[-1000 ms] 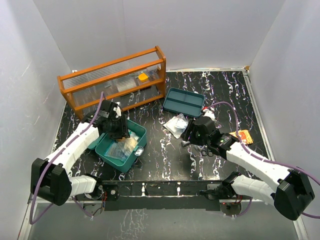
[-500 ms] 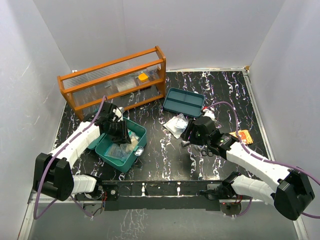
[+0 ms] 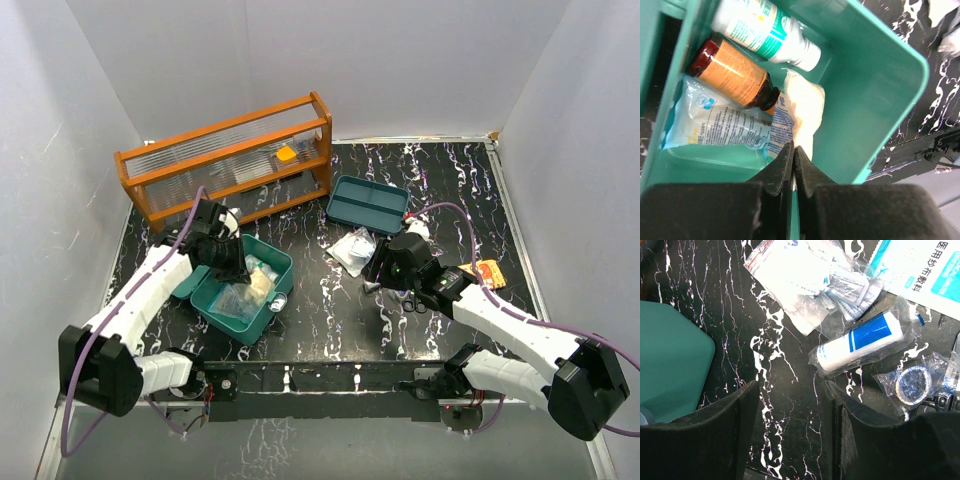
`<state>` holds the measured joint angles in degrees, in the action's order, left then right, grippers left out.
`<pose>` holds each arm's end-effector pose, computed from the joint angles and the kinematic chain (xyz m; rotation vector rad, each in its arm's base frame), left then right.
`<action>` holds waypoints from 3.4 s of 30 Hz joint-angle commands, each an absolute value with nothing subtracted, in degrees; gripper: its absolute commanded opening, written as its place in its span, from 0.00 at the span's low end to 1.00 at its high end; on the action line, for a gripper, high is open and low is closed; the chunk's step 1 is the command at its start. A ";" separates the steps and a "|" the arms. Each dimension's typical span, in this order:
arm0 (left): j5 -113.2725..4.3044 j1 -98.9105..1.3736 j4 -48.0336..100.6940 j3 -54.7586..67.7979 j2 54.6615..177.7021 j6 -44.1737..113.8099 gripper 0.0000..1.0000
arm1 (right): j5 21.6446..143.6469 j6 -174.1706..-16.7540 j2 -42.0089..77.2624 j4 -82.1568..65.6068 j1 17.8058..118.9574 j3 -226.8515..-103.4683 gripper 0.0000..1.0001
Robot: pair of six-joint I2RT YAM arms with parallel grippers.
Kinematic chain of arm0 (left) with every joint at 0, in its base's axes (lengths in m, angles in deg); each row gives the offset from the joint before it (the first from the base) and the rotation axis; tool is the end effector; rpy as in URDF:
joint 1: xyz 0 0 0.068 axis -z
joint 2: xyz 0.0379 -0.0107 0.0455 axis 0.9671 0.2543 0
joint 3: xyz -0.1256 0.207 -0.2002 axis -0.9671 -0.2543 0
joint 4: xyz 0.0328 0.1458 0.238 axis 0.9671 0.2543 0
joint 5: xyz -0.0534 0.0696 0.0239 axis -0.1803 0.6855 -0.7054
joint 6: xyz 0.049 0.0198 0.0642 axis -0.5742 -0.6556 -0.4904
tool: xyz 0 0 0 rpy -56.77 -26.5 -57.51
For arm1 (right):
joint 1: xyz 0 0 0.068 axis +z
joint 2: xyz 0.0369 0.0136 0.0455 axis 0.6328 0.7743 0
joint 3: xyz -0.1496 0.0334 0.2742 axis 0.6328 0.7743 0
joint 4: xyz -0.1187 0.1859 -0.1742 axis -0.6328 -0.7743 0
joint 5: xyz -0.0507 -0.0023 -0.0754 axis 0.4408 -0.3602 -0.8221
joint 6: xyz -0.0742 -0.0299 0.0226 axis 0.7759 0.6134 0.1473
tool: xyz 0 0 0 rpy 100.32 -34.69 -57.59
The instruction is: Organize the medicine kit
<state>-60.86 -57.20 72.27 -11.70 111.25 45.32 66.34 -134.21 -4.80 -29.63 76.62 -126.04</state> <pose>0.2421 -0.0983 0.2589 -0.0028 2.6877 -0.5680 0.1926 0.1334 0.2292 0.2476 2.3811 0.5351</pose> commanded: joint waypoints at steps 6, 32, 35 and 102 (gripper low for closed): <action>-49.18 -57.56 83.57 -6.82 101.10 50.97 0.00 | 66.73 -132.94 -4.23 -25.21 76.42 -128.39 0.49; -31.47 -58.04 85.95 -7.46 111.00 56.46 0.14 | 66.41 -133.00 -3.29 -24.26 76.38 -128.55 0.49; -30.54 -58.00 86.90 -6.50 111.08 57.13 0.38 | 66.10 -132.77 -3.68 -24.46 76.35 -128.64 0.49; -17.90 -44.25 67.65 -16.24 100.89 69.36 0.28 | 70.88 -134.62 2.39 -19.28 76.37 -126.38 0.43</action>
